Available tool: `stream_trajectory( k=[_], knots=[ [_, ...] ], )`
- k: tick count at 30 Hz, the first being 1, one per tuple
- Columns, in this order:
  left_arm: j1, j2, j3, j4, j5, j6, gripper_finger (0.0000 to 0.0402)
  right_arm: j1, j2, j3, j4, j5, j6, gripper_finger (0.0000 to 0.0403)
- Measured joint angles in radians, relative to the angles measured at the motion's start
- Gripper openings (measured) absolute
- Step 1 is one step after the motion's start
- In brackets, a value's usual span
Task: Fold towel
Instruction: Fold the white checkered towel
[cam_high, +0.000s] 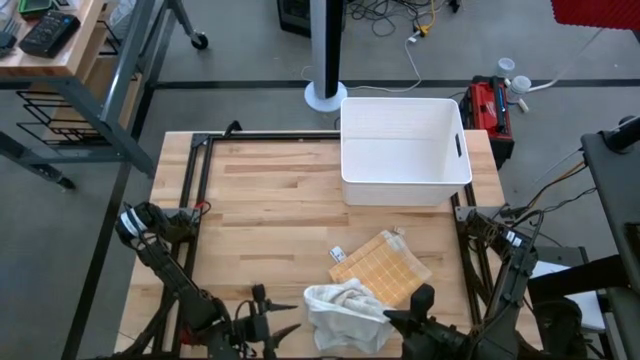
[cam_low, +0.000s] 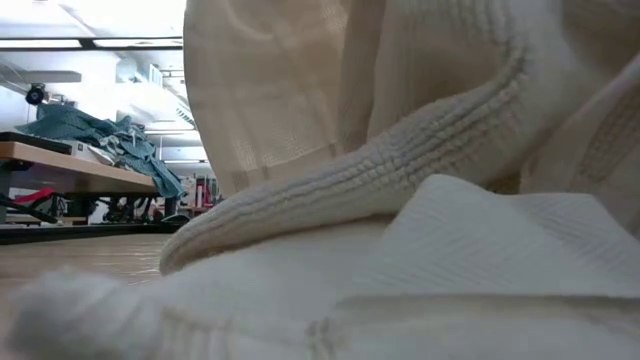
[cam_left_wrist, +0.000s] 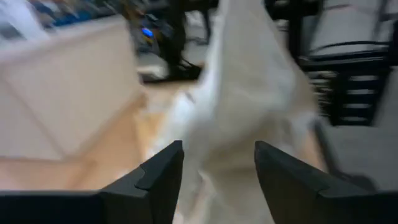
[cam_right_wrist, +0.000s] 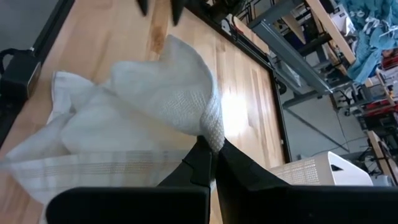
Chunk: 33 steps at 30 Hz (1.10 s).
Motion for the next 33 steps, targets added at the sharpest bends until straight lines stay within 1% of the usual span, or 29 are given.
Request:
stream_trajectory(
  k=[2,4,8,12,14,19,20,22,24,26,27,28,30,33],
  knots=[
    [-0.001,0.004,-0.027,0.0,0.049,-0.077,0.02,0.0,0.0,0.0,0.001,0.0,0.005,0.0],
    [0.001,0.015,-0.044,-0.001,0.053,-0.122,0.0208,-0.003,0.0,0.0,0.001,0.0,0.012,0.0],
    [0.025,0.018,-0.045,-0.019,0.044,-0.11,0.0221,-0.007,0.0,0.0,0.002,0.001,0.017,0.0],
    [0.072,0.018,-0.072,-0.076,0.065,-0.215,0.0229,-0.007,0.0,0.0,0.006,0.003,0.037,0.0],
    [0.101,0.018,-0.094,-0.068,0.099,-0.267,0.0231,-0.007,0.0,0.0,0.009,0.003,0.044,0.0],
    [0.176,0.018,-0.139,-0.07,0.264,-0.361,0.0226,-0.009,0.0,0.0,0.015,0.004,0.044,0.0],
    [0.185,0.018,-0.141,-0.07,0.271,-0.367,0.0218,-0.009,0.0,0.0,0.016,0.004,0.044,0.0],
    [0.192,0.018,-0.142,-0.071,0.271,-0.369,0.0186,-0.009,0.0,0.0,0.017,0.003,0.045,0.0],
    [0.19,0.011,-0.141,-0.073,0.269,-0.362,0.0133,-0.009,0.0,0.0,0.017,0.003,0.044,0.0],
    [0.183,-0.009,-0.132,-0.086,0.257,-0.351,0.0061,-0.006,0.0,0.0,0.016,0.003,0.044,0.0],
    [0.178,-0.021,-0.122,-0.087,0.252,-0.339,0.0031,-0.004,0.0,0.0,0.013,0.004,0.044,0.0],
    [0.172,-0.036,-0.113,-0.087,0.244,-0.323,0.0018,-0.002,0.0,0.005,0.008,0.003,0.044,0.0],
    [0.159,-0.066,-0.087,-0.106,0.225,-0.268,0.0013,0.0,0.001,0.018,0.005,-0.003,0.041,0.0],
    [0.141,-0.114,-0.012,-0.225,0.189,-0.224,0.0003,0.0,0.001,0.04,0.002,-0.032,0.033,0.0]
  ],
)
